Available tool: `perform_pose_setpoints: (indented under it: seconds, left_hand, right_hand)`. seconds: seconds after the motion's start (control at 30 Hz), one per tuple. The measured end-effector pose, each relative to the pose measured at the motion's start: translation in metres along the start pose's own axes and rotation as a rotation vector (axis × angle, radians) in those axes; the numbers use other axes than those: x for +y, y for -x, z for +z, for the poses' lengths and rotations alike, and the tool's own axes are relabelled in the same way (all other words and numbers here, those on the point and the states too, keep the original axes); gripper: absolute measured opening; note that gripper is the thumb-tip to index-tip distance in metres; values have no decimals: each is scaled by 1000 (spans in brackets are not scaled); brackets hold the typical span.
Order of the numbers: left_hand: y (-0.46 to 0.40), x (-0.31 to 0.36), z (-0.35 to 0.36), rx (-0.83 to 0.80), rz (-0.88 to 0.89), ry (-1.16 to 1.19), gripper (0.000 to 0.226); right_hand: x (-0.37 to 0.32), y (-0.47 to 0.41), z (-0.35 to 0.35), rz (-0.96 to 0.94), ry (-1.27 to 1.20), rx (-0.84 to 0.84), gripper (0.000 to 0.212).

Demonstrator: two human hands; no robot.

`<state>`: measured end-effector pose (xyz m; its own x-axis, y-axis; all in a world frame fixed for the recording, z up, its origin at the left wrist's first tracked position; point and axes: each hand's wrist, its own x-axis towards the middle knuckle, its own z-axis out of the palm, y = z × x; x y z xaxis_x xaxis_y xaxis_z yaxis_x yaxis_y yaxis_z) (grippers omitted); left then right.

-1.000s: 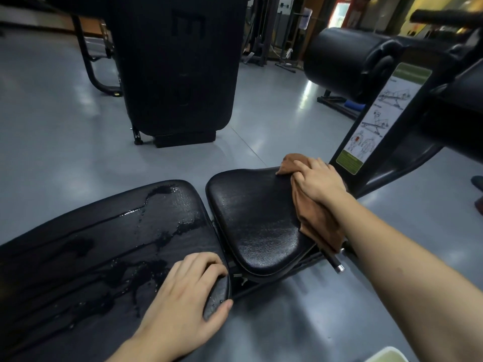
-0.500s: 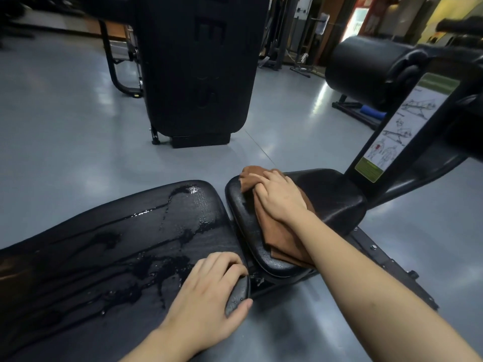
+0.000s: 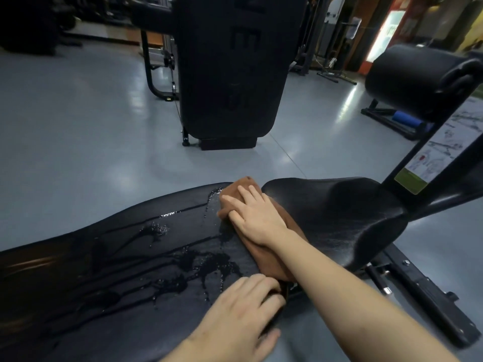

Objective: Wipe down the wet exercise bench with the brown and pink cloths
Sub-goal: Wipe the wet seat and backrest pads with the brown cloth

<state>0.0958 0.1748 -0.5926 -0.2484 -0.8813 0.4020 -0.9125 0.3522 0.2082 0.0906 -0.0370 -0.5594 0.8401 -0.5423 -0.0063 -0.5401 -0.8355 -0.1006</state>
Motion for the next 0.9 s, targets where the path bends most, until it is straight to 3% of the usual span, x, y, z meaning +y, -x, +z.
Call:
perform_pose_setpoints:
  seconds: [0.1,0.4,0.73,0.9]
  left_hand:
    - [10,0,-2,-34,48,-45,45]
    - [29,6,-12,-50,138,-61,40]
    - [83,20,-28,-146,194,-151,30]
    - [118,-5,-44,-85,176,-153,27]
  right_hand:
    - [-5,-2,5,-23,115,-54,72]
    - [-35,28,6,-173,308,-110,73]
    - [-84,93,21,-257,243,-117,72]
    - [-78,117,18,-414,191,-130,66]
